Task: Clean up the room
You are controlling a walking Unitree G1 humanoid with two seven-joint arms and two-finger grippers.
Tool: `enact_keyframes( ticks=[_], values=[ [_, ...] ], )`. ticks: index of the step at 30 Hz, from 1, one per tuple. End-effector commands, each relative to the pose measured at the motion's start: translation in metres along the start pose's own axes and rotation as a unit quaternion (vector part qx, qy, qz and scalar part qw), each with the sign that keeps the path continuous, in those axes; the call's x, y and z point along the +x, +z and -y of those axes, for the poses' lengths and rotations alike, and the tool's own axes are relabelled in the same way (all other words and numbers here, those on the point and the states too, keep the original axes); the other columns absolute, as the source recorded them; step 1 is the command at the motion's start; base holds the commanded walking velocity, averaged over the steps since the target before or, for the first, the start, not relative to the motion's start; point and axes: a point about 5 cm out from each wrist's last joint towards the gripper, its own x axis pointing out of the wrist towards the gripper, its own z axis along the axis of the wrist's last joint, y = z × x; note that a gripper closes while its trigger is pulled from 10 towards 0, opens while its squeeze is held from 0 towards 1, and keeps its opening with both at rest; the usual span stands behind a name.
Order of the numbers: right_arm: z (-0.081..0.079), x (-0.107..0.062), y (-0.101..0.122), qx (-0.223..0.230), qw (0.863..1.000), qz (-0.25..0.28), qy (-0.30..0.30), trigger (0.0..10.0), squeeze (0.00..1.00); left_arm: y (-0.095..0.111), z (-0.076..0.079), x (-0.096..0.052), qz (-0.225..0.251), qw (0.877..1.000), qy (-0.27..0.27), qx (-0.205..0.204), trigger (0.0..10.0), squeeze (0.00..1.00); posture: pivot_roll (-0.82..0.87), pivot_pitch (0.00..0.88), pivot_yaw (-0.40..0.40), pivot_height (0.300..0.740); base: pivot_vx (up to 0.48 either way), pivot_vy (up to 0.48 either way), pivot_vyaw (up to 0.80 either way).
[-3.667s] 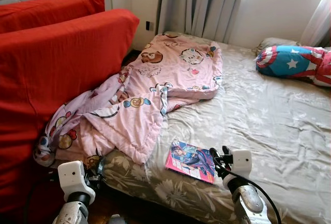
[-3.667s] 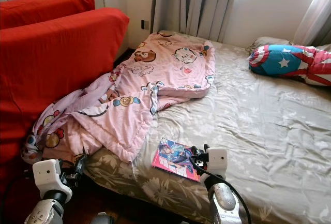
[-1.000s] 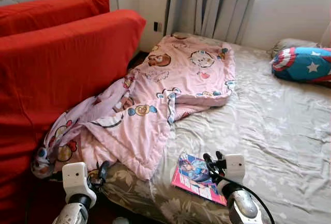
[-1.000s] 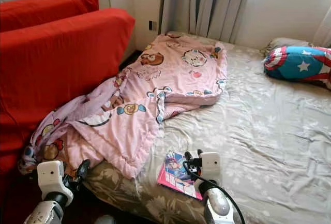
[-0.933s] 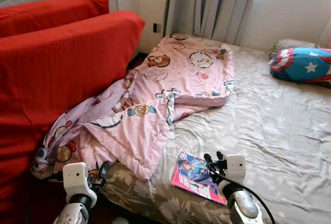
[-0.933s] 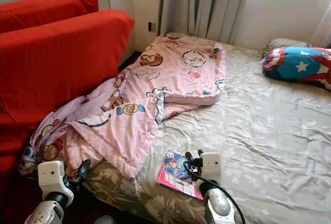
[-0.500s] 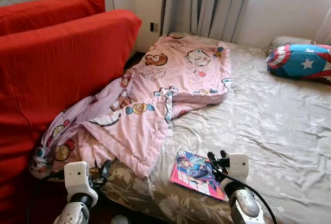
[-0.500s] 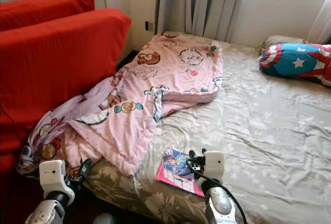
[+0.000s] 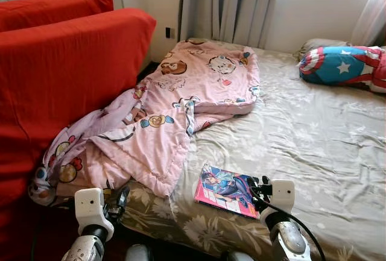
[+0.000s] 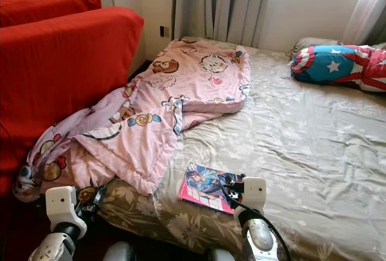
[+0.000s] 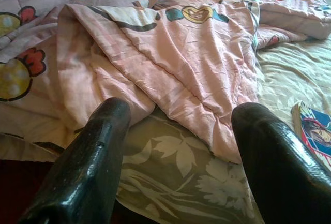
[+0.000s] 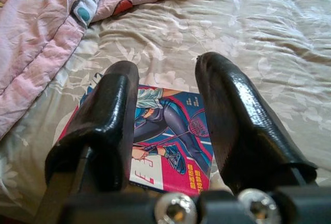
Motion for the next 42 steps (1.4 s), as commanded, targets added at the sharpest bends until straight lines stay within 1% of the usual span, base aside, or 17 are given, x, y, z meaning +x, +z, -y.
enact_keyframes(
  ticks=[1, 5, 9, 14, 17, 24, 26, 28, 31, 35, 39, 40, 41, 42],
  values=[
    [0.005, 0.002, 0.003, 0.003, 1.0, 0.006, -0.01, 10.0, 0.0, 0.003, 0.003, 0.002, 0.0, 1.0, -0.01, 0.001, 10.0, 0.0, 0.06, 0.001, -0.093, 0.618, 0.0, 0.0, 0.0],
    [0.006, 0.002, 0.002, 0.01, 1.0, -0.001, -0.016, 10.0, 0.0, 0.004, 0.003, 0.003, 0.003, 1.0, -0.011, -0.001, 10.0, 0.0, 0.07, 0.0, -0.094, 0.618, 0.0, 0.0, 0.0],
    [0.005, 0.003, -0.002, 0.023, 1.0, -0.015, -0.015, 10.0, 0.0, 0.004, 0.003, 0.003, 0.004, 1.0, -0.01, 0.003, 10.0, 0.0, 0.07, 0.003, -0.093, 0.618, 0.126, 0.0, -0.72],
    [0.003, 0.004, -0.002, 0.019, 1.0, -0.013, -0.015, 10.0, 0.0, 0.004, 0.002, 0.002, 0.004, 1.0, -0.009, 0.004, 10.0, 0.0, 0.07, 0.004, -0.092, 0.618, 0.296, 0.0, -0.7],
    [0.001, 0.005, -0.001, 0.012, 1.0, -0.006, -0.011, 10.0, 0.0, 0.004, 0.002, 0.002, 0.003, 1.0, -0.008, 0.005, 10.0, 0.0, 0.07, 0.005, -0.091, 0.618, 0.299, 0.0, 0.0],
    [-0.002, 0.007, -0.003, 0.011, 1.0, -0.017, -0.01, 10.0, 0.0, 0.004, 0.003, 0.002, 0.003, 1.0, -0.012, 0.007, 10.0, 0.0, 0.07, 0.008, -0.09, 0.618, 0.301, 0.0, 0.0],
    [-0.001, 0.008, -0.008, 0.006, 0.999, -0.037, -0.009, 10.0, 0.0, 0.004, 0.004, 0.002, 0.004, 1.0, -0.012, 0.008, 10.0, 0.0, 0.07, 0.012, -0.089, 0.618, 0.0, 0.0, 0.0],
    [-0.001, 0.008, -0.009, 0.008, 0.999, -0.043, -0.007, 10.0, 0.0, 0.004, 0.004, 0.002, 0.004, 1.0, -0.012, 0.008, 10.0, 0.0, 0.07, 0.012, -0.089, 0.618, 0.0, 0.0, 0.0],
    [0.002, 0.009, -0.014, -0.005, 0.998, -0.063, -0.014, 10.0, 0.0, 0.004, 0.004, 0.001, 0.003, 1.0, -0.011, 0.009, 10.0, 0.0, 0.07, 0.018, -0.087, 0.618, 0.0, 0.0, 0.0],
    [0.004, 0.01, -0.019, 0.012, 0.996, -0.083, -0.031, 10.0, 0.0, 0.004, 0.004, 0.0, 0.003, 1.0, -0.012, 0.01, 10.0, 0.0, 0.09, 0.029, -0.086, 0.618, 0.0, 0.0, 0.0],
    [0.001, 0.012, -0.025, 0.057, 0.991, -0.111, -0.04, 10.0, 0.0, 0.005, 0.003, -0.003, 0.002, 1.0, -0.012, 0.012, 10.0, 0.0, 0.1, 0.042, -0.081, 0.618, 0.0, 0.0, 0.0],
    [0.0, 0.012, -0.026, 0.061, 0.991, -0.115, -0.042, 10.0, 0.23, 0.005, 0.002, -0.004, 0.001, 1.0, -0.012, 0.012, 10.0, 0.0, 0.1, 0.046, -0.079, 0.618, 0.0, 0.0, 0.0],
    [0.0, 0.012, -0.027, 0.063, 0.99, -0.119, -0.044, 10.0, 0.33, 0.005, 0.002, -0.005, -0.001, 1.0, -0.013, 0.013, 10.0, 0.0, 0.1, 0.046, -0.079, 0.618, 0.0, 0.0, 0.0],
    [-0.001, 0.012, -0.03, 0.075, 0.987, -0.132, -0.053, 10.0, 1.0, 0.004, 0.001, -0.009, -0.005, 1.0, -0.013, 0.016, 10.0, 0.0, 0.12, 0.065, -0.07, 0.618, 0.0, 0.0, 0.0]
  ],
)
